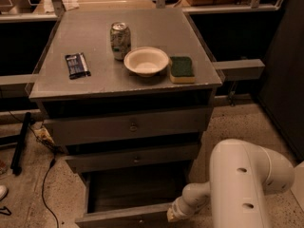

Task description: Close bottom drawer

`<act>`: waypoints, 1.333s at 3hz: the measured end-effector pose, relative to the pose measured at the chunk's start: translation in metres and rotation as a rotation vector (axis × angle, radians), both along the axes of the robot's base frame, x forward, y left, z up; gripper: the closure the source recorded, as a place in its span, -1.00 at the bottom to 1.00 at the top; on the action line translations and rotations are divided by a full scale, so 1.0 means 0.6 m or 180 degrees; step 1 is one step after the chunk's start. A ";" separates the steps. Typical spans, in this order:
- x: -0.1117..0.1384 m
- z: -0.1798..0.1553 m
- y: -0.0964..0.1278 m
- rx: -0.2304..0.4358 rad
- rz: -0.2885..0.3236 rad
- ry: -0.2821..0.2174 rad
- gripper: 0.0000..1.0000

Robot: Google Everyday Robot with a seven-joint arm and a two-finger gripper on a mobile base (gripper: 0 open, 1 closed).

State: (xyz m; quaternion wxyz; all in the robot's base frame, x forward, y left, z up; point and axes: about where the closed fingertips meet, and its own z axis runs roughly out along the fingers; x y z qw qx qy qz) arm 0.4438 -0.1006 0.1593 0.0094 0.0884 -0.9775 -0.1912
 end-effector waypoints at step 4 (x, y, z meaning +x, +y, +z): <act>0.040 0.038 0.062 0.0040 0.0104 -0.0219 1.00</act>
Offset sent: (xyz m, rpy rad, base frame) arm 0.0782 0.0869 0.0399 0.0191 -0.1482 0.0923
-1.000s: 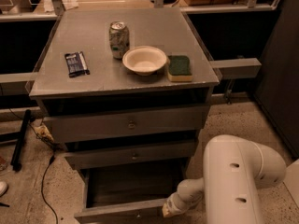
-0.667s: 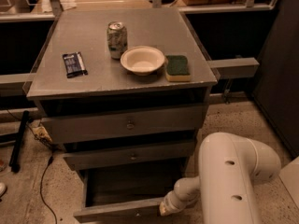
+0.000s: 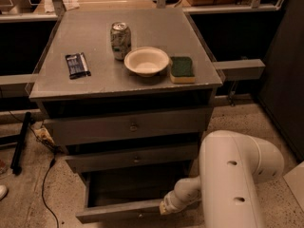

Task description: Close bottom drawer

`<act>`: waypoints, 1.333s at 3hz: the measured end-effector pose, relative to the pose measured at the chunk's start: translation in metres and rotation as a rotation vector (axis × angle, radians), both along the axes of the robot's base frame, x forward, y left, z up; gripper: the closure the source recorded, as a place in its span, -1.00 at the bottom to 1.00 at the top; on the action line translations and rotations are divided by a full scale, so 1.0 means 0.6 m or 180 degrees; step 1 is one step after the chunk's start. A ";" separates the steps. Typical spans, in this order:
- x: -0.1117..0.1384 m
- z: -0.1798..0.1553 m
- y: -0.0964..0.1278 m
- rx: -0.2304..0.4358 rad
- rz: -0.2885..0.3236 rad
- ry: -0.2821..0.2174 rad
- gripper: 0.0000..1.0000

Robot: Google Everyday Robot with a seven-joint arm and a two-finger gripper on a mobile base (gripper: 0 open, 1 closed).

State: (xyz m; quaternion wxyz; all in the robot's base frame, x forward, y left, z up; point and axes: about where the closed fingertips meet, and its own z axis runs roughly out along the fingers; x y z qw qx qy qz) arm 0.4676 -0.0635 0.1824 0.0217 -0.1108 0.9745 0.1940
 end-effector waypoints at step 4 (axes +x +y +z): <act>0.004 -0.046 0.018 0.0077 -0.0018 0.0108 1.00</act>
Offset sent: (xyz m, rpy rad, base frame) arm -0.0190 -0.0222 -0.0042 -0.0055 0.0433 -0.0348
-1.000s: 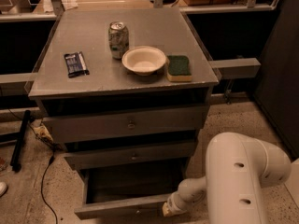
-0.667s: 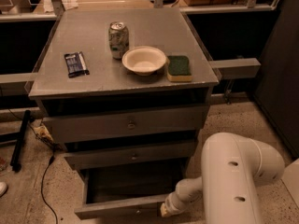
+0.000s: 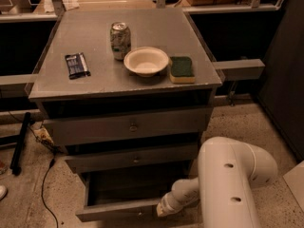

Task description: Close bottom drawer

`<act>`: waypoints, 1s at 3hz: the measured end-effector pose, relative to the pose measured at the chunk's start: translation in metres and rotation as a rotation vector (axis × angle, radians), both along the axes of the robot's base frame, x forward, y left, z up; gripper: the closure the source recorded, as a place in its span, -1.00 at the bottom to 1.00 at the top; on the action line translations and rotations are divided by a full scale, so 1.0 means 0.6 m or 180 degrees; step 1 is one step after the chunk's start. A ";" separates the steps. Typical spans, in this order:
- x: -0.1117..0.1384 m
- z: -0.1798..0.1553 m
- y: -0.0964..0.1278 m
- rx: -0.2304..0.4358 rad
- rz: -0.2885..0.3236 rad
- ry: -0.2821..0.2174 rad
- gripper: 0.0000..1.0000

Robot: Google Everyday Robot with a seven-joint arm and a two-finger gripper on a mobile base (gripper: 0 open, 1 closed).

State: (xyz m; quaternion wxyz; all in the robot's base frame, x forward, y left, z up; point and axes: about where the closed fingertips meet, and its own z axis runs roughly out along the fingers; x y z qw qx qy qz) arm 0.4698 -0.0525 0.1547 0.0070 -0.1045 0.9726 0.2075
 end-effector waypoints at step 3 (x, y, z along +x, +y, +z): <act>0.032 0.009 0.033 0.0037 0.0014 -0.0147 1.00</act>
Offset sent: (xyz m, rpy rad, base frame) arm 0.1251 0.0790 0.0242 0.0391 -0.2035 0.0129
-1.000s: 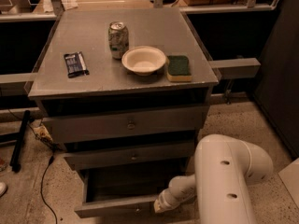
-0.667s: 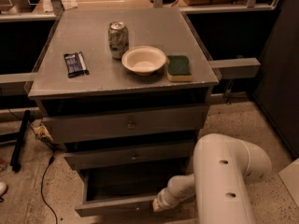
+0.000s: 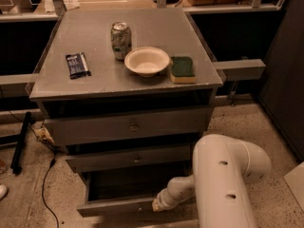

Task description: Close bottom drawer

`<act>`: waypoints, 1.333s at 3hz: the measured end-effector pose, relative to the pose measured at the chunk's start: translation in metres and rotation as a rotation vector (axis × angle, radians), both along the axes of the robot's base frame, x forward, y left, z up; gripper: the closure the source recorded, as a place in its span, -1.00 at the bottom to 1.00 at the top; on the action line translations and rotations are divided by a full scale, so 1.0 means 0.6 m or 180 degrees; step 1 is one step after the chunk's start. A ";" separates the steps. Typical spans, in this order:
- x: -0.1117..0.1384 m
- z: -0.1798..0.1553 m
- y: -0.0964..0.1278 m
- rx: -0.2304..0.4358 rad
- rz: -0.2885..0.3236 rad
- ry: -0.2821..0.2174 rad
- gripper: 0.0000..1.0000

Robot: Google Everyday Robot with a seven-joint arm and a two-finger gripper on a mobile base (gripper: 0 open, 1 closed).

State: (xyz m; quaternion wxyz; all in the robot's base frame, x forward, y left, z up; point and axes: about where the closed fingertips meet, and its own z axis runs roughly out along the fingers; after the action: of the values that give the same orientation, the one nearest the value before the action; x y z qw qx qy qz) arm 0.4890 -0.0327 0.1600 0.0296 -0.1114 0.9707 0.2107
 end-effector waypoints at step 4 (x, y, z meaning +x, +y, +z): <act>0.048 0.028 0.060 0.0064 0.0029 -0.0200 1.00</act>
Offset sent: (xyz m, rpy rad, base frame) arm 0.1538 0.1267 0.0563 0.0568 -0.2627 0.0372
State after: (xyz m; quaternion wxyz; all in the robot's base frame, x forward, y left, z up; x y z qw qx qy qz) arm 0.5178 0.0034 0.1770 0.0603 -0.1221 0.9666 0.2169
